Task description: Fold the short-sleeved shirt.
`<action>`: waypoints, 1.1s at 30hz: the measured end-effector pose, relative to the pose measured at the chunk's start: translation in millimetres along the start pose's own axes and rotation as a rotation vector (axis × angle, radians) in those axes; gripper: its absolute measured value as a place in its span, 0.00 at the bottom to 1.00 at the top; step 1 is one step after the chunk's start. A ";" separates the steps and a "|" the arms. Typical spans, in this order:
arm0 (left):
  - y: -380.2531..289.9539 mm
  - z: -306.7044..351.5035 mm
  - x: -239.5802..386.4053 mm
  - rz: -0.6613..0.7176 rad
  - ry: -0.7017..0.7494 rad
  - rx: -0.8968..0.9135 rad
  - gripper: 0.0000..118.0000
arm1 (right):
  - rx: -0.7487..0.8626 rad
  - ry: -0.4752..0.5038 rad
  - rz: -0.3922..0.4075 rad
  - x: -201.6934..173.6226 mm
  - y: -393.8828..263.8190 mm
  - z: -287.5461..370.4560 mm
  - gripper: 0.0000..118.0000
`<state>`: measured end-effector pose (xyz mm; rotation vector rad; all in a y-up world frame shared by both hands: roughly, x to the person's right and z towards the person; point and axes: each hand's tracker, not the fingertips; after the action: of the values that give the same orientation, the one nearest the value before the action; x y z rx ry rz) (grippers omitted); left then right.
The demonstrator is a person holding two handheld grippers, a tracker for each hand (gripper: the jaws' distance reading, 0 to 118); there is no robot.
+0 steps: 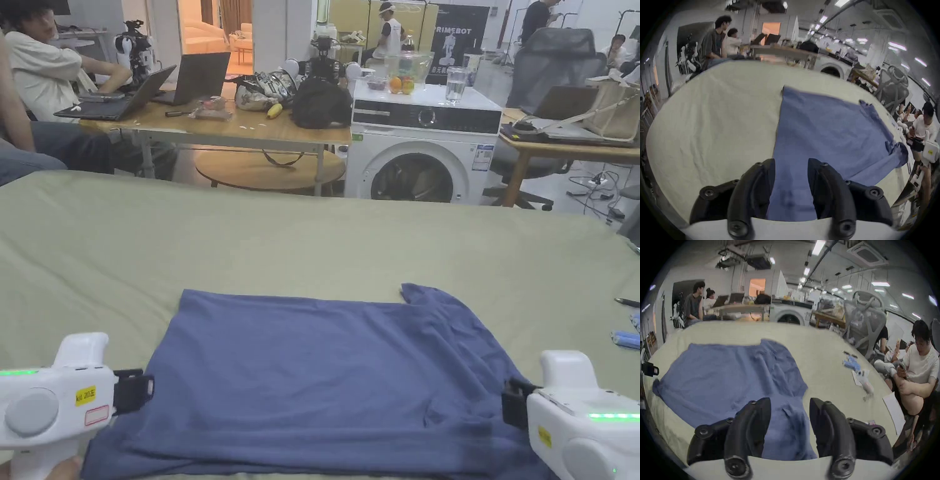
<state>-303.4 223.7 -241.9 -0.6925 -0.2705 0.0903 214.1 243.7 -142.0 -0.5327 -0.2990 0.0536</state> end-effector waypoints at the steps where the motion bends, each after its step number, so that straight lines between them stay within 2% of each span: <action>1: 7.3 2.4 7.6 -0.019 0.004 0.053 0.32 | 0.044 0.005 -0.004 -7.0 4.1 2.7 0.42; 4: 8.6 15.2 30.1 -0.060 0.021 0.215 0.32 | 0.178 -0.003 -0.043 -28.0 13.0 10.6 0.42; 5: 12.2 9.5 31.4 -0.075 0.035 0.268 0.32 | 0.212 0.002 -0.045 -35.5 16.7 12.3 0.37; 6: 13.8 9.5 36.8 -0.089 0.047 0.290 0.26 | 0.234 0.018 -0.045 -41.8 19.9 13.0 0.25; 7: 15.3 9.5 43.4 -0.109 0.062 0.303 0.10 | 0.252 0.018 -0.045 -48.9 23.4 13.2 0.03; 8: 16.2 9.2 49.3 -0.126 0.090 0.324 0.00 | 0.281 0.020 -0.056 -54.1 26.1 12.4 0.00; 10: 22.1 6.4 57.1 -0.127 0.076 0.330 0.00 | 0.306 0.061 -0.078 -63.7 32.1 11.0 0.00; 13: 39.4 -5.2 63.4 -0.128 0.082 0.301 0.00 | 0.297 0.045 -0.085 -77.8 44.9 2.6 0.00; 15: 54.8 -17.9 59.9 -0.122 0.098 0.272 0.00 | 0.270 0.115 -0.113 -82.0 51.5 -6.5 0.00; 19: 93.9 -58.1 35.5 -0.007 0.068 0.087 0.00 | 0.225 0.095 -0.118 -87.1 62.2 -31.7 0.00; 25: 154.7 -132.8 -8.9 0.047 0.023 -0.126 0.00 | 0.148 0.102 -0.100 -83.4 67.7 -67.7 0.00; 27: 172.9 -161.0 -22.0 0.079 0.015 -0.187 0.09 | 0.124 0.109 -0.093 -81.2 67.0 -77.6 0.00; 31: 198.1 -201.4 -31.6 0.116 -0.018 -0.263 0.44 | 0.089 0.104 -0.084 -77.7 63.3 -92.5 0.00; 33: 204.6 -220.2 -31.5 0.087 0.020 -0.302 0.45 | 0.069 0.100 -0.082 -76.1 61.6 -99.3 0.00</action>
<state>-271.5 239.3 -542.0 -1.0046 -0.2366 0.1273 172.3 238.2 -274.9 -0.4522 -0.2207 -0.0420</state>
